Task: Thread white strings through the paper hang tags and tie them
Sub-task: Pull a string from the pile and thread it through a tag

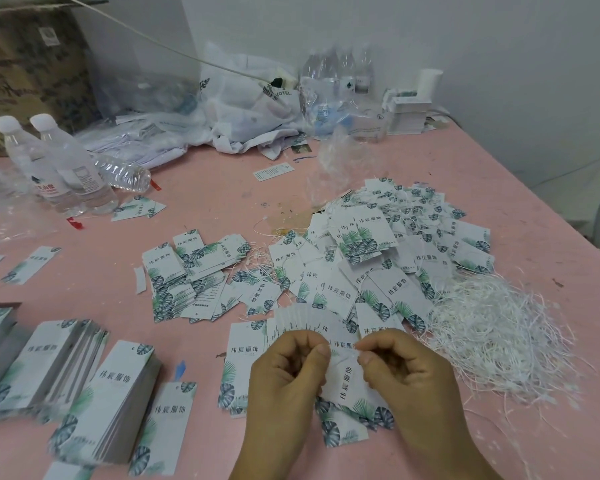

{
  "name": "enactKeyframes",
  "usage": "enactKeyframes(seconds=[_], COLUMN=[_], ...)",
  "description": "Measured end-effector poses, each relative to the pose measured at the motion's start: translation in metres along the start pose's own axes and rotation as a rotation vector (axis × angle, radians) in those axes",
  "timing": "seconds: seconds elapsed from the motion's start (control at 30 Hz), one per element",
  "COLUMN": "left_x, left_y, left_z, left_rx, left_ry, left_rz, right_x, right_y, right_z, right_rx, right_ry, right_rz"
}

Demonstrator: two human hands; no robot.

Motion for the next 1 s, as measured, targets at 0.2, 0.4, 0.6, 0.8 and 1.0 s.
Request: enactKeyframes(seconds=[0.2, 0.4, 0.6, 0.8, 1.0], left_x=[0.0031, 0.0020, 0.0013, 0.0044, 0.0080], left_y=[-0.0038, -0.0033, -0.0037, -0.0033, -0.0028], left_z=[0.0089, 0.0104, 0.0099, 0.0104, 0.0094], left_rx=[0.046, 0.064, 0.071, 0.080, 0.092], left_ry=[0.023, 0.013, 0.024, 0.034, 0.044], left_rz=[-0.017, -0.022, -0.017, -0.011, -0.009], right_x=[0.0026, 0.0028, 0.0040, 0.0025, 0.0015], right_y=[-0.0020, -0.0031, -0.0029, -0.0032, -0.0013], right_z=[0.0059, 0.0070, 0.0059, 0.0069, 0.0076], right_rx=[0.038, 0.041, 0.013, 0.032, 0.059], right_ry=[-0.011, 0.001, 0.008, -0.006, -0.006], right_rz=[0.006, 0.023, 0.022, 0.023, 0.005])
Point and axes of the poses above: each hand's wrist, its own y-axis towards the middle knuckle, its own z-axis out of the palm, x = y × z, the point moved 5 cm from there along y, towards the middle knuckle, and after that the axes turned 5 degrees about x, right-handed, at the moved point
